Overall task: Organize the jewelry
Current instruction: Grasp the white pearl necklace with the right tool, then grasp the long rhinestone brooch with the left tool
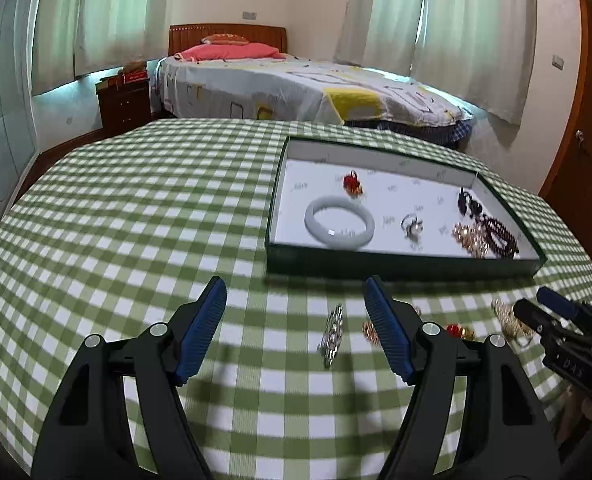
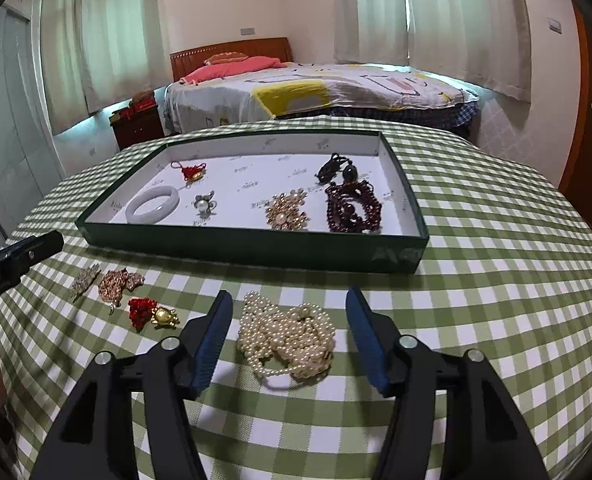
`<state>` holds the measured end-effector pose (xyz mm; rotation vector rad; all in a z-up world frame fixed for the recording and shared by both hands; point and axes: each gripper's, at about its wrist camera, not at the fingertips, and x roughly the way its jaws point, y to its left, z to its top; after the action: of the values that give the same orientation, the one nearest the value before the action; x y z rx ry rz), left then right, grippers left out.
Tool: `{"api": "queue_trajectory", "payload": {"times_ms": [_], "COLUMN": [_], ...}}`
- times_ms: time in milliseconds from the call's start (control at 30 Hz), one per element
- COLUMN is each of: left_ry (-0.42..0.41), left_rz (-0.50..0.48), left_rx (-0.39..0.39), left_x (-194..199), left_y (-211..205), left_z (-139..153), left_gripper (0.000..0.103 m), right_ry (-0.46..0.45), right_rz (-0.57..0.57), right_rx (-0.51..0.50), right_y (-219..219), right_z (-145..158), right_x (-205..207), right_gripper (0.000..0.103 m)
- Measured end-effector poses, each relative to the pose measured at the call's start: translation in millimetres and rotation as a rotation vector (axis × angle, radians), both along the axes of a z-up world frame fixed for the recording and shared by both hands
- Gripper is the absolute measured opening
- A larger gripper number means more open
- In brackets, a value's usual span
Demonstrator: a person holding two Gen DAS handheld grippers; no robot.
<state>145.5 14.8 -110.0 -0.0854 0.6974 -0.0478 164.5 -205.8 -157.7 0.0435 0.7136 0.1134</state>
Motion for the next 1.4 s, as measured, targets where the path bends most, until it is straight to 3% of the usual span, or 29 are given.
{"api": "queue_trajectory", "payload": {"times_ms": [267, 500, 867, 1400], "left_ry": [0.027, 0.042, 0.082, 0.139], "left_rz": [-0.009, -0.019, -0.049, -0.111], "left_rx": [0.001, 0.005, 0.007, -0.005], "left_x": [-6.5, -6.4, -3.2, 12.1], "left_y": [-2.0, -7.3, -15.0, -19.1], "left_z": [-7.7, -10.8, -18.2, -29.3], "left_gripper": [0.070, 0.070, 0.068, 0.023], "right_ry": [0.082, 0.067, 0.058, 0.057], "right_rz": [0.015, 0.027, 0.022, 0.024], "right_rx": [-0.037, -0.043, 0.002, 0.005], "right_y": [7.5, 8.5, -1.5, -2.2], "right_z": [-12.4, -12.2, -11.0, -11.6], "right_x": [5.9, 0.2, -5.6, -4.7], "right_gripper": [0.058, 0.024, 0.020, 0.020]}}
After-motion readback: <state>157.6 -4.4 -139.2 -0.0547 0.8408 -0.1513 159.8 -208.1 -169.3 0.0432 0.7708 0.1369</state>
